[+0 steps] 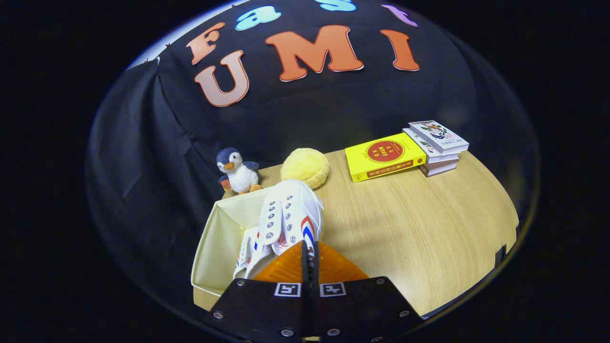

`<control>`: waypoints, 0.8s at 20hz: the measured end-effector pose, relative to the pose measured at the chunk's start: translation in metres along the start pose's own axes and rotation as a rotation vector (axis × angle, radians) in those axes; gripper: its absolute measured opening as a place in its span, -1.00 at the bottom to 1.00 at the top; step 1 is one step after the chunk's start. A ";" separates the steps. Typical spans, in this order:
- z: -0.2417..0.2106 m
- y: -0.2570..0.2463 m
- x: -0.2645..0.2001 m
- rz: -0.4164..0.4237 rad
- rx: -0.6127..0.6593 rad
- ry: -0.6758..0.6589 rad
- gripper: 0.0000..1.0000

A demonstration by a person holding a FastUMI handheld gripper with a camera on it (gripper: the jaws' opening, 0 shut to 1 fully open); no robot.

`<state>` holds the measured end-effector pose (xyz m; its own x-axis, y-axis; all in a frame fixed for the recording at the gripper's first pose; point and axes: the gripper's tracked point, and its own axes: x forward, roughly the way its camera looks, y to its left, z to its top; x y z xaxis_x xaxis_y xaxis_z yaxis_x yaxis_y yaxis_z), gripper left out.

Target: Open the storage box then place both shoes into the box .Put the left shoe in first, then the right shoe, with the right side of both shoes facing outward in a uniform manner.

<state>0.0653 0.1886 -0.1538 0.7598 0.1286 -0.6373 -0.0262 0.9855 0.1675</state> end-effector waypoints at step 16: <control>-0.017 0.078 0.030 0.001 0.005 -0.029 -1.00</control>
<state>0.0751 0.2716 -0.1729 0.7785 0.1265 -0.6148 -0.0241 0.9848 0.1720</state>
